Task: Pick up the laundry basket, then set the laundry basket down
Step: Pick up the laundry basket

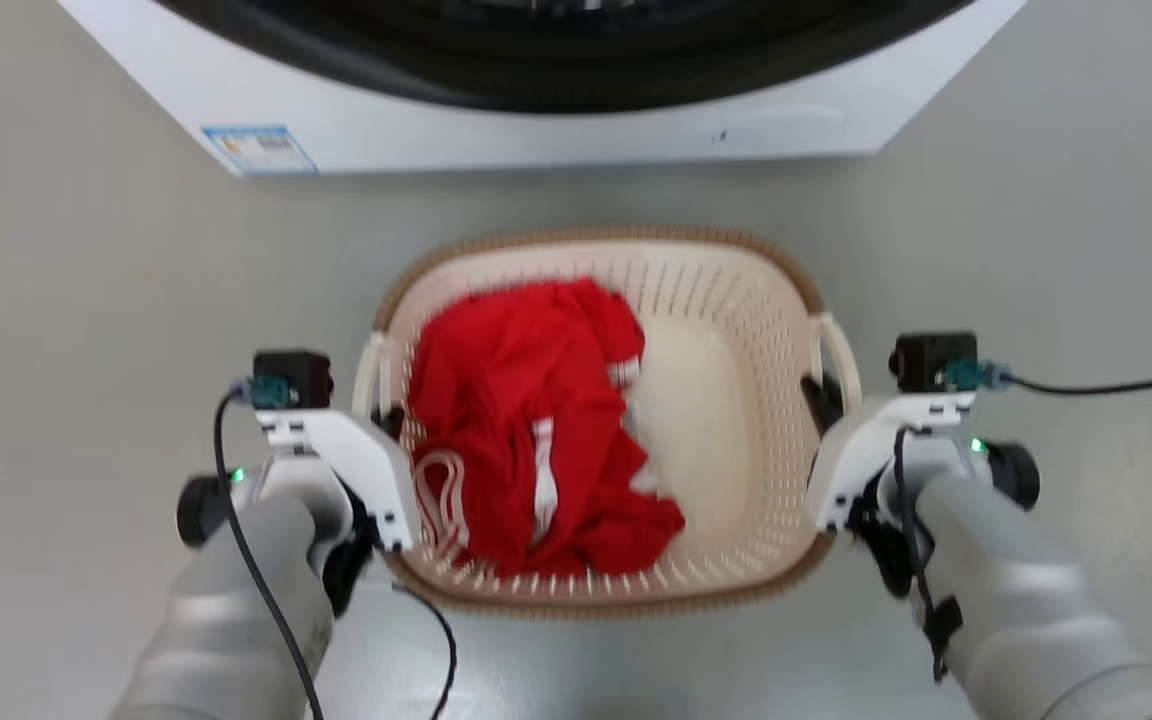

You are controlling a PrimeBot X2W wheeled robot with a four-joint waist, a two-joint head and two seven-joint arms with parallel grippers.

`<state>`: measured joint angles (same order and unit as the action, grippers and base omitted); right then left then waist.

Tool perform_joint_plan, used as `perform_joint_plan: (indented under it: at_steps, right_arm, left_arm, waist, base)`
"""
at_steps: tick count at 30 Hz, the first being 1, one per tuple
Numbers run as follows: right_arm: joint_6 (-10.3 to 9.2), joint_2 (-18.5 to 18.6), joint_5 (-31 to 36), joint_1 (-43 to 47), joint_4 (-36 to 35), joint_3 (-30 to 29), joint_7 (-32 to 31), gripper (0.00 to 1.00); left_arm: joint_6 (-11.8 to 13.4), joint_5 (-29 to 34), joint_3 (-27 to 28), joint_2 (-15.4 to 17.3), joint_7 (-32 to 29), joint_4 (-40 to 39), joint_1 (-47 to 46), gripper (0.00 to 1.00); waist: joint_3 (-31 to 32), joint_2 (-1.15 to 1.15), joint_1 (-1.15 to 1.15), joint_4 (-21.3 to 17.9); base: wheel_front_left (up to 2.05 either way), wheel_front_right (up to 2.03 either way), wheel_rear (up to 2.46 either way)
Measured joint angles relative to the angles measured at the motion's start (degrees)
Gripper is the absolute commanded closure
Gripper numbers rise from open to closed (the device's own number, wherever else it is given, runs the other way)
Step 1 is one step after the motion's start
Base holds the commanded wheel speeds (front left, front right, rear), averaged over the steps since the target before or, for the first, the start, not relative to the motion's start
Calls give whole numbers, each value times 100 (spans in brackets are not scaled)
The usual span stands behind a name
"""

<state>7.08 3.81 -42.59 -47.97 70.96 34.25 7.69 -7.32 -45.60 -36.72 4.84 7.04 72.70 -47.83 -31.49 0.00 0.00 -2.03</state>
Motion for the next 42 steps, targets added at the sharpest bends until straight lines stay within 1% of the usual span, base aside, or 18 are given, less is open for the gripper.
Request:
perform_joint_plan:
  at_steps: [1,8,24,33,42]
  right_arm:
    - [0,1,-105,169,0,98,-83,100]
    - [-1,0,-368,567,-13,372,-356,100]
    - [-4,10,-964,1168,-88,1045,-1173,100]
    - [-9,42,-1265,1338,-83,1274,-1601,100]
    - [-10,60,-1500,1489,-92,1467,-1786,100]
  left_arm:
    - [0,-57,-53,-20,-64,13,165,100]
    - [1,-264,-191,-48,-210,34,645,100]
    - [4,-688,-469,-47,-764,74,1441,100]
    - [26,-860,-608,-59,-1232,87,1658,100]
    - [26,-962,-738,-54,-1418,87,1817,100]
  waist:
    - [216,0,0,-6]
    - [928,0,0,-28]
    - [2122,0,0,-5]
    - [2604,0,0,-21]
    - [2845,0,0,-54]
  base:
    - [0,0,0]
    - [0,0,0]
    - [0,0,0]
    - [0,0,0]
    - [0,0,0]
